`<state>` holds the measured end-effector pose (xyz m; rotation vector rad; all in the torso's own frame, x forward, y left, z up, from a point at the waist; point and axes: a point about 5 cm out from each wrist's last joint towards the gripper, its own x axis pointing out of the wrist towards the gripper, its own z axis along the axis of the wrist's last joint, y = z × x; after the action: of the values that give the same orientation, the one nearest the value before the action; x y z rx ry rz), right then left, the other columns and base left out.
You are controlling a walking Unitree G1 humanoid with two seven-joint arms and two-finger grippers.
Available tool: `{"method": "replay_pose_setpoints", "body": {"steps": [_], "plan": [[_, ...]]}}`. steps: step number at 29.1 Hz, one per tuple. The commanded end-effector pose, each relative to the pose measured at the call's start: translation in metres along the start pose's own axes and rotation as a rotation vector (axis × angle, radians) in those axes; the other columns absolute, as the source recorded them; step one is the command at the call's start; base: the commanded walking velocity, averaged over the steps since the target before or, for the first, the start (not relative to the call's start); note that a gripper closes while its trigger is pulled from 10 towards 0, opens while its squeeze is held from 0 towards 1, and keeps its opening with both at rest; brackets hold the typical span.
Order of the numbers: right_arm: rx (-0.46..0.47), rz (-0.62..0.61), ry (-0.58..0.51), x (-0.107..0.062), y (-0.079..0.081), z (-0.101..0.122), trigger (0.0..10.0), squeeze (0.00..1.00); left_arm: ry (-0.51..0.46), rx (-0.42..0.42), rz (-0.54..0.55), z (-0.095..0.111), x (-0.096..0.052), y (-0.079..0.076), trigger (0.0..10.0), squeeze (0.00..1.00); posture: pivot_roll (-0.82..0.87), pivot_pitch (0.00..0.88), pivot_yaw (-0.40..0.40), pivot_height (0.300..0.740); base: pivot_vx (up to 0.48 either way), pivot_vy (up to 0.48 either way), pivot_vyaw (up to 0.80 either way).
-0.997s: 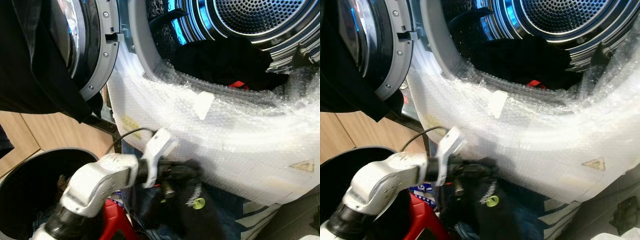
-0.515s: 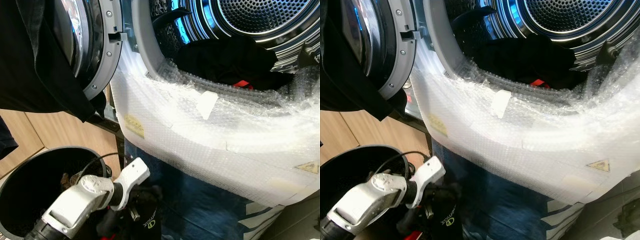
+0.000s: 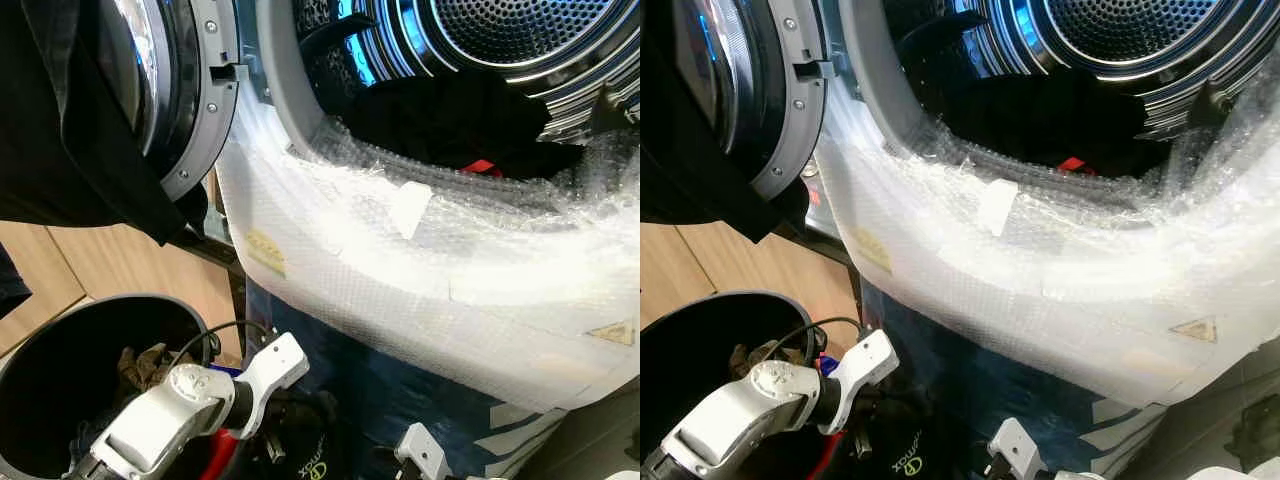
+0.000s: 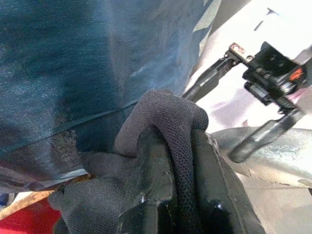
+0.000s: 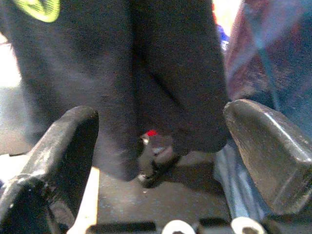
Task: Clothes washing
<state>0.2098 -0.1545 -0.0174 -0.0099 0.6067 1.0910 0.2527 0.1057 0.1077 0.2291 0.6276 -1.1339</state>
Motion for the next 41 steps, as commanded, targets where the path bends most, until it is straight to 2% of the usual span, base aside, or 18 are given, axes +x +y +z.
{"method": "replay_pose_setpoints", "body": {"steps": [1,2,3,5,7,11,15,24,28,33,34,35,36,41], "plan": [[-0.01,0.099,-0.022,-0.001,0.008,0.007,10.0,1.0,0.002,0.067,-0.009,0.005,0.0,-0.002,0.0,0.0,0.04,0.005,0.002,0.74,0.0,0.0,0.0],[-0.01,0.099,-0.022,-0.001,0.008,0.007,10.0,1.0,0.002,0.067,-0.009,0.005,0.0,-0.002,0.0,0.0,0.04,0.005,0.002,0.74,0.0,0.0,0.0],[-0.011,0.16,-0.039,0.001,0.015,0.013,10.0,1.0,0.007,0.078,-0.017,0.004,0.0,-0.003,0.0,0.0,0.04,0.0,0.003,0.74,0.0,0.0,0.0],[-0.011,0.16,-0.039,0.001,0.015,0.013,10.0,1.0,0.007,0.078,-0.017,0.004,0.0,-0.003,0.0,0.0,0.04,0.0,0.003,0.74,0.0,0.0,0.0],[-0.016,0.217,-0.058,0.009,0.024,0.023,10.0,1.0,-0.002,0.095,-0.036,0.009,0.002,-0.006,0.0,0.0,0.03,0.0,0.006,0.74,0.0,0.0,0.0],[-0.021,0.184,-0.049,0.016,0.022,0.026,10.0,1.0,-0.01,0.096,-0.037,0.013,0.004,-0.006,0.0,0.0,0.03,0.007,0.003,0.74,0.0,0.0,0.0],[-0.02,0.097,-0.051,0.032,0.02,0.034,10.0,1.0,-0.031,0.105,-0.033,0.019,0.011,-0.005,0.0,0.0,0.03,0.014,0.001,0.74,0.0,0.0,0.0],[0.019,0.073,-0.056,0.045,0.025,0.035,10.0,1.0,-0.097,0.101,-0.011,0.035,0.017,-0.004,0.0,0.0,0.04,0.014,0.006,0.74,0.0,0.0,0.0],[0.075,0.084,-0.105,0.053,0.028,0.041,10.0,1.0,-0.118,0.107,-0.014,0.043,0.02,-0.007,0.0,0.0,0.03,0.014,0.012,0.74,0.0,0.0,0.0],[0.058,0.079,-0.078,0.063,0.033,0.042,10.0,1.0,-0.128,0.113,-0.016,0.047,0.023,-0.008,0.0,0.0,0.03,0.014,0.005,0.74,0.0,0.0,0.0],[0.059,0.076,-0.069,0.067,0.034,0.041,10.0,0.71,-0.133,0.114,-0.015,0.048,0.024,-0.008,0.0,0.0,0.04,0.014,0.003,0.74,0.0,0.0,0.0],[0.061,0.075,-0.064,0.069,0.035,0.041,10.0,0.71,-0.136,0.114,-0.015,0.05,0.024,-0.008,0.0,0.0,0.04,0.014,0.003,0.74,0.0,0.0,0.0],[0.06,0.069,-0.058,0.073,0.036,0.041,10.0,0.0,-0.143,0.116,-0.005,0.051,0.025,-0.007,0.0,0.0,0.04,0.014,0.003,0.74,0.0,0.0,0.0],[0.092,-0.002,-0.064,0.081,0.033,0.042,10.0,0.0,-0.164,0.119,0.019,0.059,0.024,-0.004,0.0,0.0,0.03,0.015,0.021,0.74,0.0,0.0,0.0]]}}
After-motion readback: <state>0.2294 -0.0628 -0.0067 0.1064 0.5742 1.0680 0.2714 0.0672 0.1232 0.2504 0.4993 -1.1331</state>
